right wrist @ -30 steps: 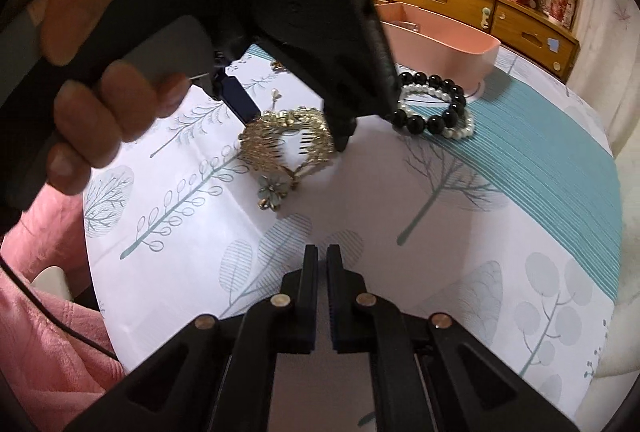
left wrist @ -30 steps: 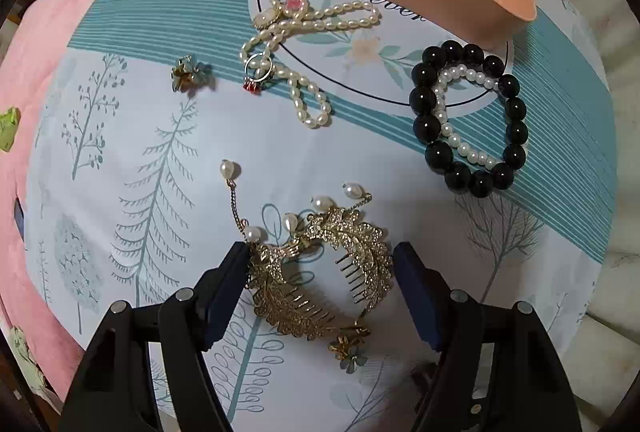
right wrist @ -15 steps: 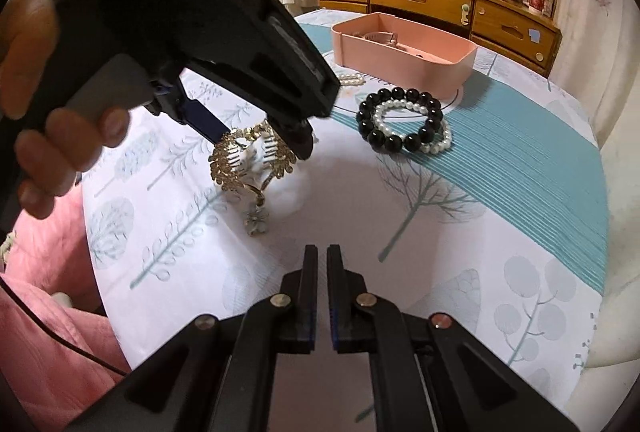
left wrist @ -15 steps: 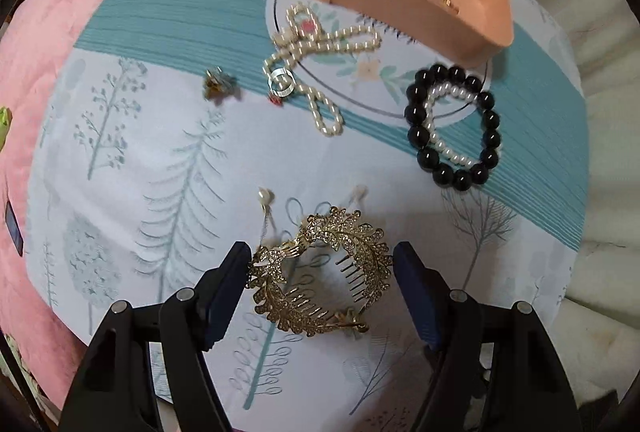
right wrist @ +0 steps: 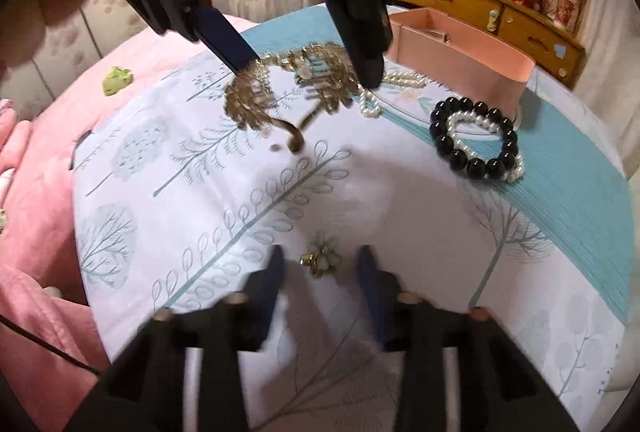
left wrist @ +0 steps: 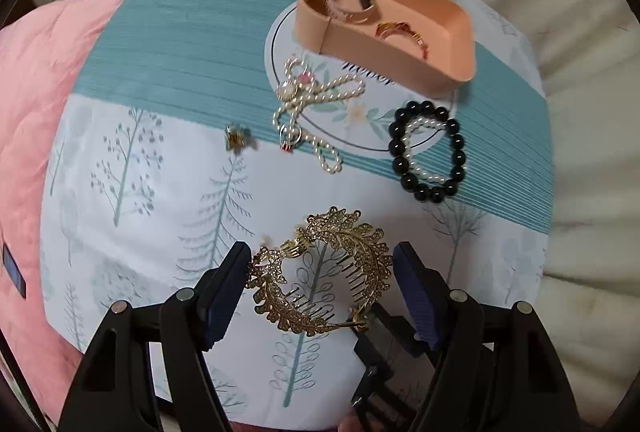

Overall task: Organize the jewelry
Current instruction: 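Grasp the small flower earring with the right tool while the left tool lifts the comb, then lower comb and earring into the pink tray and open both tools, then grasp the black-bead bracelet with the right tool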

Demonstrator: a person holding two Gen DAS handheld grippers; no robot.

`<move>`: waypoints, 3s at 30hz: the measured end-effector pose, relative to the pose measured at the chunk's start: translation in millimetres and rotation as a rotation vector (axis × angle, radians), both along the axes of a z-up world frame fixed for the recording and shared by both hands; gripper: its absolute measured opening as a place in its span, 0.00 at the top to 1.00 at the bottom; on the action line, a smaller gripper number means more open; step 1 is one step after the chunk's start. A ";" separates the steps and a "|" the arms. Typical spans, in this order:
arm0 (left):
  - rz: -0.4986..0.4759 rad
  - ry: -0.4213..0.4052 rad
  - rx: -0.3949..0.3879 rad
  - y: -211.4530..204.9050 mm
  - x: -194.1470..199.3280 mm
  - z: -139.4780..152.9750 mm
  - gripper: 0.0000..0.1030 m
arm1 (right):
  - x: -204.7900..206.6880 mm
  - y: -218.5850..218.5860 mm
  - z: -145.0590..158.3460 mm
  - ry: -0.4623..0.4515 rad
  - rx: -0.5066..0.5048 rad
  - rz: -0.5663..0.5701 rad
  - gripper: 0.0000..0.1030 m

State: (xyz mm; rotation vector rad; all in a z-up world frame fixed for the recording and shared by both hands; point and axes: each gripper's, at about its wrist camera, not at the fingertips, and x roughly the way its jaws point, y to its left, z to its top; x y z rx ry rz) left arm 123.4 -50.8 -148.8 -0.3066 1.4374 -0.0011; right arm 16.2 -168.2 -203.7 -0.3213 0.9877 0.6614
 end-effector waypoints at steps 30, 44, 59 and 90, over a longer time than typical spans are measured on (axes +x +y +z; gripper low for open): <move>-0.335 -0.078 -0.052 43.3 139.0 79.5 0.31 | 186.8 -5.9 112.5 0.040 0.267 -0.562 0.84; -0.313 -0.141 -0.164 19.5 190.8 66.2 0.23 | 232.9 -53.9 105.4 0.157 0.378 -0.664 0.77; -0.286 -0.126 -0.067 42.4 166.4 72.4 0.16 | 207.9 -87.8 105.3 0.274 0.482 -0.813 0.54; -0.252 -0.200 0.011 88.3 34.1 -55.3 0.42 | 144.4 -58.5 20.7 0.196 0.128 -0.808 0.77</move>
